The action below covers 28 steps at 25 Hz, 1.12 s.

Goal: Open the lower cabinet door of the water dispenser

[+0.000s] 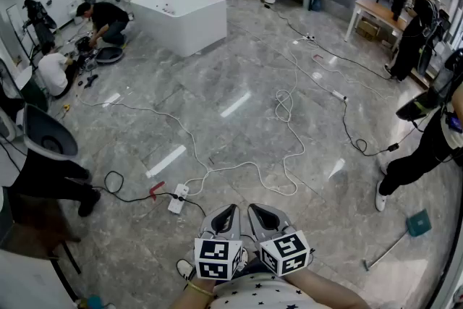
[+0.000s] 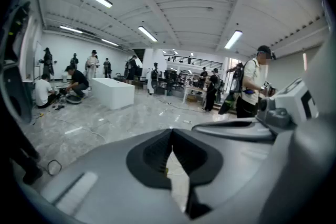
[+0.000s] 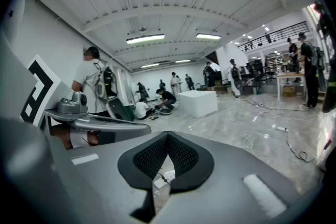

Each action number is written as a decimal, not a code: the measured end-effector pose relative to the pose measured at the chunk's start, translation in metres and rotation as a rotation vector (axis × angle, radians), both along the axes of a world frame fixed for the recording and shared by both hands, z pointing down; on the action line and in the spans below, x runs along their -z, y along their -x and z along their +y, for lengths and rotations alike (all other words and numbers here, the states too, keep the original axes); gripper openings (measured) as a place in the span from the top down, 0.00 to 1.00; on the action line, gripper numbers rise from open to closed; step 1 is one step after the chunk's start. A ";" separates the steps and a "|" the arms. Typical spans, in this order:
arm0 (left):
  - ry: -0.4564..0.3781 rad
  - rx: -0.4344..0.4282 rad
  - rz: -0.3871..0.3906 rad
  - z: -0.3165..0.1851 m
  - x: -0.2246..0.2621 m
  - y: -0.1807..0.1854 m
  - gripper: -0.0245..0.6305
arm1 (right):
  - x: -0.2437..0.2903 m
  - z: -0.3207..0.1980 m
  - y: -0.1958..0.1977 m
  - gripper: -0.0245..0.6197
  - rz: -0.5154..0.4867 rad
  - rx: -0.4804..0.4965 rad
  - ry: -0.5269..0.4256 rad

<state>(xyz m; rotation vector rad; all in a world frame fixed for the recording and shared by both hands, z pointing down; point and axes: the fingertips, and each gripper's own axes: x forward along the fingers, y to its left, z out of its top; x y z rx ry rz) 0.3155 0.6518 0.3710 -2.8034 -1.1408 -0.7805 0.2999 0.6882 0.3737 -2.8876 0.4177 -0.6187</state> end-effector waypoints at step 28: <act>0.040 1.044 -0.048 -0.598 0.006 0.174 0.95 | 0.009 -0.591 0.138 0.97 -0.057 1.077 0.030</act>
